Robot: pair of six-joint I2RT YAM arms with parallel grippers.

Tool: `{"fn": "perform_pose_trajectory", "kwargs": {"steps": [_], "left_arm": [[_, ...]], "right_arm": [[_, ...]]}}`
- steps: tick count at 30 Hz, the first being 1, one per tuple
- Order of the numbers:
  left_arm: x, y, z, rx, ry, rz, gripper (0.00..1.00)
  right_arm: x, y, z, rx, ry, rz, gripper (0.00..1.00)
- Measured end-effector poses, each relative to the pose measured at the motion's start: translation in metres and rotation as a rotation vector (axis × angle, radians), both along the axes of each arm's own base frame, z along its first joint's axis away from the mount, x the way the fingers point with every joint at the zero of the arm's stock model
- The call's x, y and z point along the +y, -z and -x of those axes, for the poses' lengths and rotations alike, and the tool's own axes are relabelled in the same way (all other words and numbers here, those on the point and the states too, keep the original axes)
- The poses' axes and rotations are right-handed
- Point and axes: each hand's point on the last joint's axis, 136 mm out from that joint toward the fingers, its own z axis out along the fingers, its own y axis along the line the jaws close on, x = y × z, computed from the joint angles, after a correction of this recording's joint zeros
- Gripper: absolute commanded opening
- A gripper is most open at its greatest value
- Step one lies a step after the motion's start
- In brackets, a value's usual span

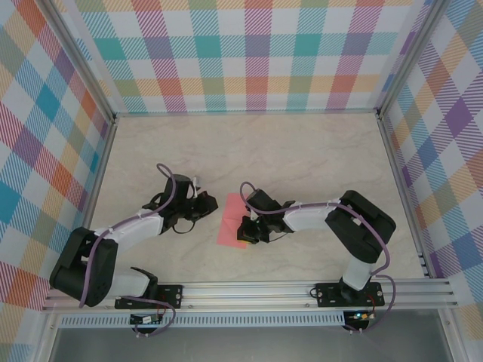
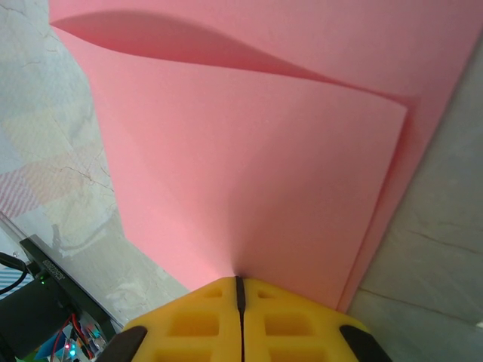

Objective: Fold a paper plane with a square sheet of paper (pick it up from the middle)
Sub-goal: Fold the triangle a second time at the center of the table.

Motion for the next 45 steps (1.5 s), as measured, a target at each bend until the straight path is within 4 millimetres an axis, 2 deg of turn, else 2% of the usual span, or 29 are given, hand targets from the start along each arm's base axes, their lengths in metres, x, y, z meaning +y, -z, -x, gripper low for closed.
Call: {"fn": "perform_pose_trajectory", "kwargs": {"steps": [5, 7, 12, 22, 27, 45], "left_arm": [[-0.008, 0.024, 0.032, 0.061, 0.061, 0.008, 0.08], [-0.014, 0.026, 0.04, 0.063, 0.089, 0.008, 0.08], [-0.03, 0.022, 0.042, 0.027, 0.13, 0.024, 0.09], [-0.057, 0.047, 0.046, 0.062, 0.187, -0.011, 0.08], [-0.054, 0.063, 0.043, 0.078, 0.166, -0.051, 0.06], [-0.038, 0.062, 0.03, 0.043, 0.13, -0.098, 0.07]], "right_arm": [[0.0, 0.001, 0.0, 0.008, -0.002, 0.004, 0.06], [0.0, 0.0, 0.0, 0.009, -0.002, 0.005, 0.06], [0.0, 0.0, 0.0, 0.012, -0.002, 0.004, 0.06], [0.0, 0.001, 0.0, 0.013, -0.002, 0.004, 0.07], [0.0, 0.001, 0.0, 0.013, -0.002, 0.004, 0.06], [0.001, 0.001, 0.0, 0.01, -0.002, 0.002, 0.05]]}}
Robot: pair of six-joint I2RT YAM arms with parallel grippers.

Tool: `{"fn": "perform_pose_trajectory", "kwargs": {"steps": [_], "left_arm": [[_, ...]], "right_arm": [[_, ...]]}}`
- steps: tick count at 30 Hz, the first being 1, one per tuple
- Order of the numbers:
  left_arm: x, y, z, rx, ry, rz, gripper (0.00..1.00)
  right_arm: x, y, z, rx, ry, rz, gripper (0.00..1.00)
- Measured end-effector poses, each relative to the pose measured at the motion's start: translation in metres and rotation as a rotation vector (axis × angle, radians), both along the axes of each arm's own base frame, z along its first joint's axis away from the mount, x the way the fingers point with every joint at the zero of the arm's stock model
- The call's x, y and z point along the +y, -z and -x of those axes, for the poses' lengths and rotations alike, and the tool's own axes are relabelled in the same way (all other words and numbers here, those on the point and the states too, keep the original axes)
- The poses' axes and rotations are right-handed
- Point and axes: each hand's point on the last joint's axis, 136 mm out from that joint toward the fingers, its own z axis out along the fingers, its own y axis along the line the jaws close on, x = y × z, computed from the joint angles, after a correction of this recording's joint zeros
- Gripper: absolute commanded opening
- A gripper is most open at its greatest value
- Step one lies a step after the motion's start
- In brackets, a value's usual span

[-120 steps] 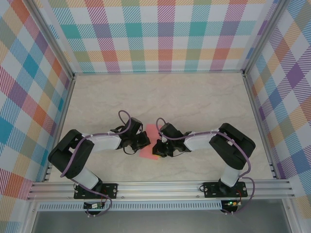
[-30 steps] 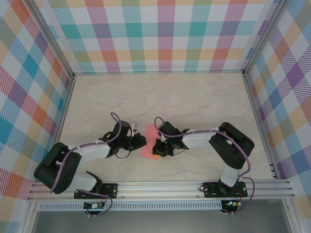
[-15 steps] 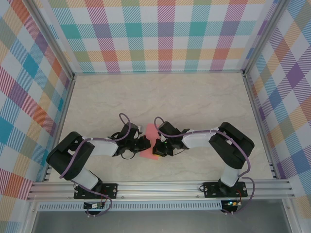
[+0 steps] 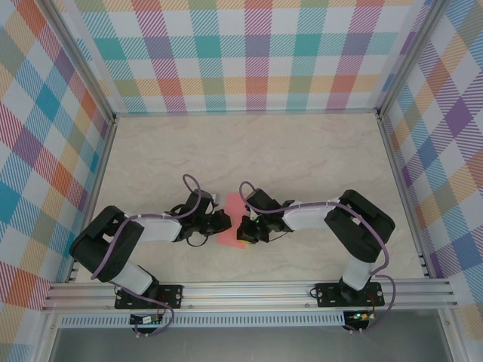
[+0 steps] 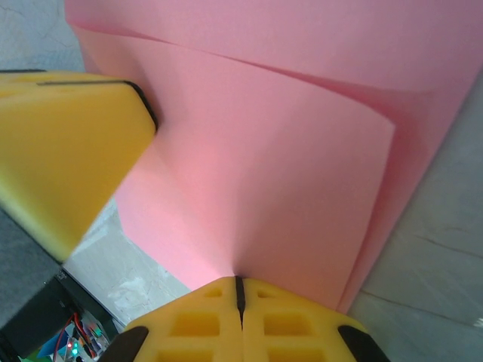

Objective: Fold a paper plane with a square sheet of paper (pick it up from the middle)
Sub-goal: Fold the triangle a second time at the center of the table.

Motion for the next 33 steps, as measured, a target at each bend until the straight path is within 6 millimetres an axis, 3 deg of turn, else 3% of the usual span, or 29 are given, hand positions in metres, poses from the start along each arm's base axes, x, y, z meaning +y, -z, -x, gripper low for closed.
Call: {"fn": "perform_pose_trajectory", "kwargs": {"steps": [9, 17, 20, 27, 33], "left_arm": [[0.026, -0.001, -0.027, -0.001, -0.092, -0.028, 0.07], [0.03, -0.001, -0.029, 0.016, -0.09, -0.027, 0.09], [0.033, -0.012, -0.027, 0.006, -0.095, -0.024, 0.1], [0.024, -0.062, -0.027, -0.097, -0.071, 0.083, 0.1], [0.009, -0.053, -0.012, -0.044, -0.006, 0.114, 0.1]], "right_arm": [[0.0, 0.0, 0.0, -0.003, -0.003, -0.001, 0.05], [0.0, 0.0, 0.0, -0.005, -0.006, -0.001, 0.06], [0.0, 0.0, 0.0, -0.007, -0.009, -0.001, 0.06], [0.0, 0.0, 0.0, -0.011, -0.014, 0.0, 0.06], [0.0, 0.0, 0.0, -0.011, -0.015, 0.0, 0.07]]}}
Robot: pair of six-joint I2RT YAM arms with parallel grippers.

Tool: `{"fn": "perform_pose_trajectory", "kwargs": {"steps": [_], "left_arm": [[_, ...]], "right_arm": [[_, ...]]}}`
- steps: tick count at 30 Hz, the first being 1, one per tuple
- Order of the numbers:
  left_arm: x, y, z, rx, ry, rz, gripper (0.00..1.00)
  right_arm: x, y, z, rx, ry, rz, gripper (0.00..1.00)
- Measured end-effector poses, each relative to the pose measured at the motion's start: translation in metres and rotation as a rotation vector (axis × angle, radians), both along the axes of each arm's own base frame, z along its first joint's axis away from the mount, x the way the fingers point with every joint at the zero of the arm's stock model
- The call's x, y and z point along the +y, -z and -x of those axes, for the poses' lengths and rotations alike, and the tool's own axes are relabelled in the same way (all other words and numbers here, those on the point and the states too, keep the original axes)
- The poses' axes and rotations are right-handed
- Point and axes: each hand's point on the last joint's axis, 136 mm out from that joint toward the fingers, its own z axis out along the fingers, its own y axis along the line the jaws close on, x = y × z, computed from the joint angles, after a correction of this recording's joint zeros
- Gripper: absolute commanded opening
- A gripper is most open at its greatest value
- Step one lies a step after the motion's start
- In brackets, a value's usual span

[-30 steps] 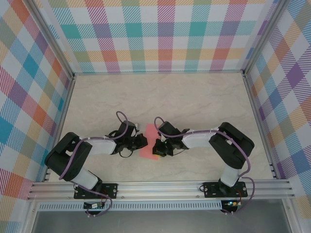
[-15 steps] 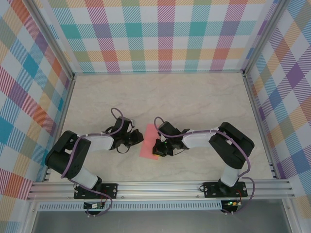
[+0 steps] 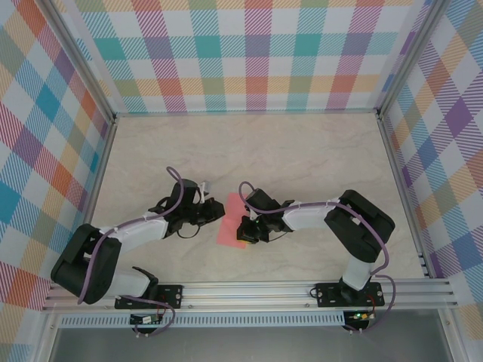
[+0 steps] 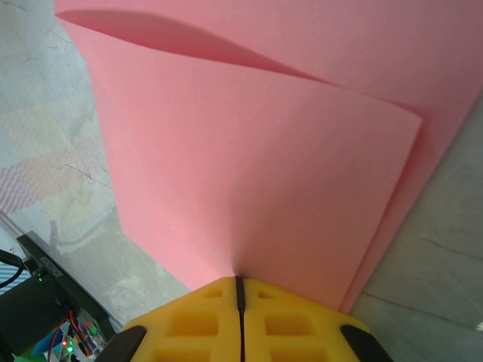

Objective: Fold a paper plane with a square sheet of paper (pick it up from the middle)
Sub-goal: Fold the triangle a second time at the center of the table.

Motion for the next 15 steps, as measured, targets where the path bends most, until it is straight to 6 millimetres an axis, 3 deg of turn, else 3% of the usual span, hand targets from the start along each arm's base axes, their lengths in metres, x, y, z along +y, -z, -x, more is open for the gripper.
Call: {"fn": "perform_pose_trajectory", "kwargs": {"steps": [11, 15], "left_arm": [[-0.006, 0.053, 0.009, 0.124, 0.029, -0.063, 0.08], [-0.012, 0.054, 0.004, 0.127, 0.038, -0.064, 0.06]], "right_arm": [[0.0, -0.001, 0.0, -0.001, -0.001, 0.008, 0.08], [-0.001, -0.002, -0.001, -0.003, -0.004, 0.03, 0.09]]}}
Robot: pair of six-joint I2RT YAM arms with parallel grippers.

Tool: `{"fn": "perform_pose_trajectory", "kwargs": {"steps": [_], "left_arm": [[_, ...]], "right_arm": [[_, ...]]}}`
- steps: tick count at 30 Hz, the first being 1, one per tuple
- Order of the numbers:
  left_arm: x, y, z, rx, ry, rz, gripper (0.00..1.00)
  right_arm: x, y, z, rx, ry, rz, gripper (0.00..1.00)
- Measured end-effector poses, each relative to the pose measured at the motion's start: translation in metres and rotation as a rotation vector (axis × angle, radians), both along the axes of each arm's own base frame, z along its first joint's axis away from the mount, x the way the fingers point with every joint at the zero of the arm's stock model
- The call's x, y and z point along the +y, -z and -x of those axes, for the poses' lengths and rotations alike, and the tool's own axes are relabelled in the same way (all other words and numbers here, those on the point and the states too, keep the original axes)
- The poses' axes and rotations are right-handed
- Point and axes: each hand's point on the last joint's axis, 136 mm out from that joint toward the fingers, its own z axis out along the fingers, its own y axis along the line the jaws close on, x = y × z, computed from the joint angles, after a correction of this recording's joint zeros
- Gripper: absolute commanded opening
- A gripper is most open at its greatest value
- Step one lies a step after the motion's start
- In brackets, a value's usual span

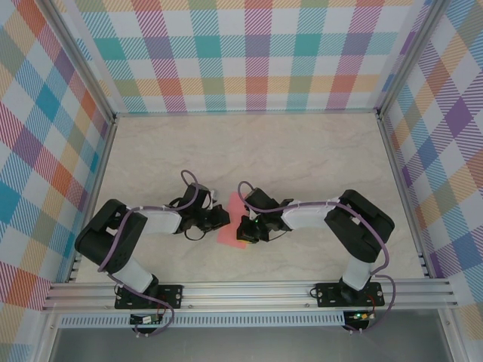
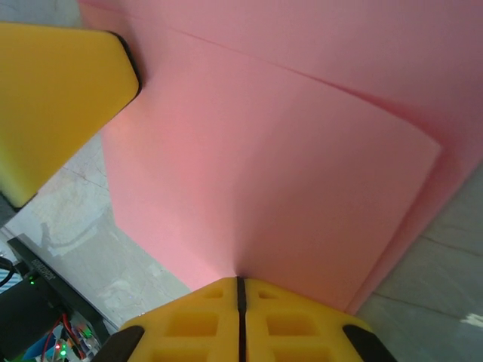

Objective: Fold a paper plane with a square sheet of paper (pick it up from the middle)
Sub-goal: Fold the triangle a second time at the center of the table.

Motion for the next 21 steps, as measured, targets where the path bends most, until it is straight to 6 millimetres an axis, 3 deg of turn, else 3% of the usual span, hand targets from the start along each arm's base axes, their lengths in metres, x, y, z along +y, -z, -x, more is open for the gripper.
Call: {"fn": "perform_pose_trajectory", "kwargs": {"steps": [5, 11, 21], "left_arm": [[-0.002, 0.001, -0.004, 0.0, 0.0, 0.0, 0.06], [-0.002, 0.001, -0.003, -0.001, 0.0, 0.001, 0.06], [-0.001, 0.001, -0.005, -0.011, -0.002, -0.006, 0.06]], "right_arm": [[0.002, -0.006, -0.003, -0.007, -0.011, 0.014, 0.1], [0.028, -0.032, -0.023, -0.061, -0.012, -0.05, 0.1], [0.032, -0.023, -0.026, -0.019, -0.016, -0.053, 0.09]]}}
